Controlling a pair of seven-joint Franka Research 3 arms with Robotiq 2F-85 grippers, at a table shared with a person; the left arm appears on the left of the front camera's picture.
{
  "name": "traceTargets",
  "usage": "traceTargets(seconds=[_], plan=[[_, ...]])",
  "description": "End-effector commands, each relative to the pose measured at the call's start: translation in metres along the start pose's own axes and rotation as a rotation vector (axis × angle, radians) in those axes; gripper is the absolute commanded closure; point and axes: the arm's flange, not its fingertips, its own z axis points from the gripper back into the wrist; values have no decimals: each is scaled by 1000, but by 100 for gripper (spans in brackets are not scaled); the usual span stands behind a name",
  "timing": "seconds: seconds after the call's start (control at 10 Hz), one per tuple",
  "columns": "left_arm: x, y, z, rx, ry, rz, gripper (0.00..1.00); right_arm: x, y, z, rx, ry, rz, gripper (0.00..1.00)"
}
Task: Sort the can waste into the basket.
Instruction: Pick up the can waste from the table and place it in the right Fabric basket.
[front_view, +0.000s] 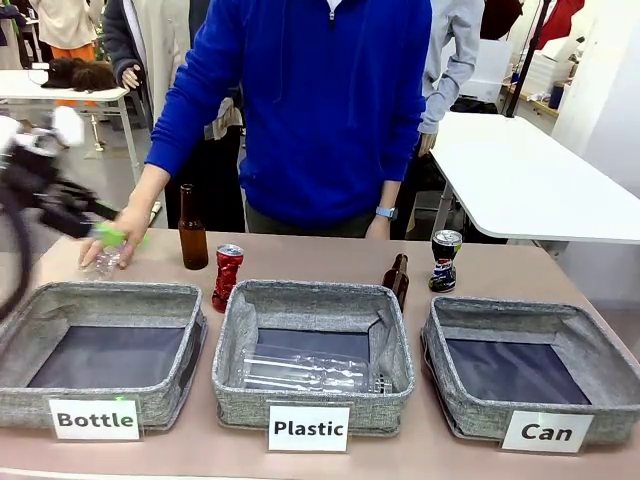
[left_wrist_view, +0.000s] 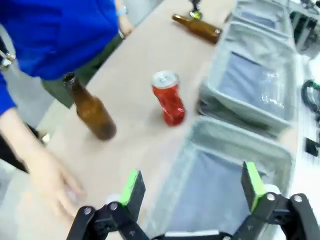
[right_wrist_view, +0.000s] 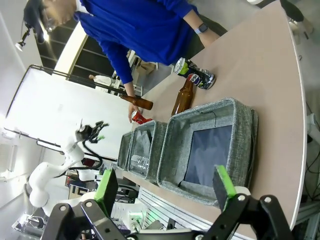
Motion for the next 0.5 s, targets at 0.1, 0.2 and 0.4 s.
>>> traceTargets(seconds=[0.1,0.2,0.4], plan=[[-68,-42,118,-53,-116,117,0,3,0,2,17,-12,33,0],[-98,-45,159,27,-183,178,0,3,0,2,17,-12,33,0],[-150,-49,209,108,-318,297,0,3,0,2,17,-12,33,0]])
